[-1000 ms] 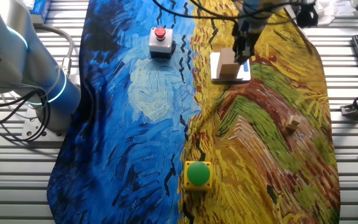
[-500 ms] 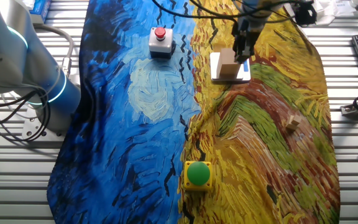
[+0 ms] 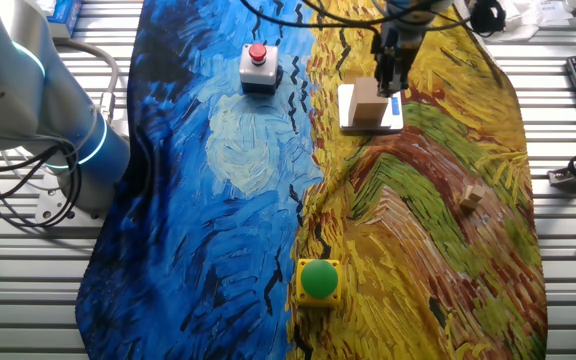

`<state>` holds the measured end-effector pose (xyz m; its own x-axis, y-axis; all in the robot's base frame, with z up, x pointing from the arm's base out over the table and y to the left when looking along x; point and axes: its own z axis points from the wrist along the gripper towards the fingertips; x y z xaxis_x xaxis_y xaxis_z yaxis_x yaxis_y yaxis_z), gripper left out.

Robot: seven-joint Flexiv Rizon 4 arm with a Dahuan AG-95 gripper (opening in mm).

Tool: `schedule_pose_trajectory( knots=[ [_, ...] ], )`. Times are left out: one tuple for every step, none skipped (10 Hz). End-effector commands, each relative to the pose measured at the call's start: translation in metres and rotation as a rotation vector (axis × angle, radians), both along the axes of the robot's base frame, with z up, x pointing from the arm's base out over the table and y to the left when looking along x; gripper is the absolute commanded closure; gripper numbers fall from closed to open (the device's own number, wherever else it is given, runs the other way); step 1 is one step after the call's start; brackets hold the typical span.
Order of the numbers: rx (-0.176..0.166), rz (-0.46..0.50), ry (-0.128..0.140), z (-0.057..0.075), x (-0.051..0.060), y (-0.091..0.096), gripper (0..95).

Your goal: Remove the object from the scale

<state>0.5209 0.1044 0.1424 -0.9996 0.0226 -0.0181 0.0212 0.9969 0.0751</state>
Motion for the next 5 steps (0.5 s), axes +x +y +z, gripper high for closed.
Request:
schedule_pose_trajectory(
  knots=[
    [0.001,0.014,0.0,-0.0003,0.0016,0.0007,76.0],
    [0.002,0.043,-0.001,-0.0003,0.0016,0.0007,76.0],
    [0.003,0.069,-0.001,-0.0003,0.0016,0.0007,76.0],
    [0.003,0.119,0.001,-0.0003,0.0016,0.0007,76.0],
    [0.002,0.138,0.001,-0.0003,0.0016,0.0007,76.0]
  ],
)
